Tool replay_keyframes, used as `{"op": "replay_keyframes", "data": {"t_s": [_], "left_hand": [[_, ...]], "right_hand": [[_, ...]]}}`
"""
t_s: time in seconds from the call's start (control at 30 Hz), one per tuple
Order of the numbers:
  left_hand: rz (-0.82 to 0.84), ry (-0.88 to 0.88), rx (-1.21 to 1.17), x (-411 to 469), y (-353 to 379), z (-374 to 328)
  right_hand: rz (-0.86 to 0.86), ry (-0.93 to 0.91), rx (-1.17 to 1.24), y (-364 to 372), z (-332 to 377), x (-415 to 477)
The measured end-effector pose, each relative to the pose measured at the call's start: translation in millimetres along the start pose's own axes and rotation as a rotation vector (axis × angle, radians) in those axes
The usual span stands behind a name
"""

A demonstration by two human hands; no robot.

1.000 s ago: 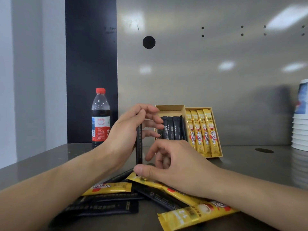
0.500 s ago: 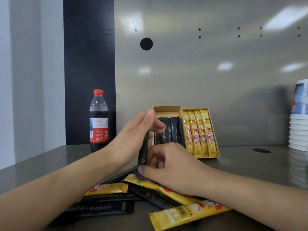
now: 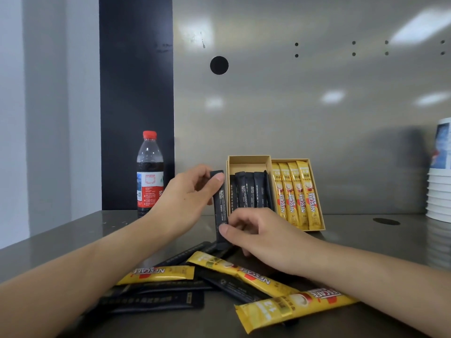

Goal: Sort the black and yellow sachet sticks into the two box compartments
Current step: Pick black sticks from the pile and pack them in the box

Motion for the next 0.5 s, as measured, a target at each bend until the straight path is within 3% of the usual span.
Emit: {"op": "replay_keyframes", "data": {"t_s": [0.27, 0.5], "left_hand": [[0.004, -0.059, 0.068, -2.7, 2.4, -0.4], [0.193, -0.058, 0.327, -12.4, 12.8, 6.2]], "right_hand": [[-0.176, 0.017, 0.002, -12.4, -10.3, 9.0], [-0.384, 0.004, -0.106, -33.6, -20.6, 12.2]]}}
Point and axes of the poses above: each hand's wrist, its own x-axis towards the middle knuckle, its own y-axis out of the palm, z = x × y, the point moved 1 cm from there along x, towards the middle knuckle, and after that the axes turned 13 degrees about x, right-handed, at the moved point
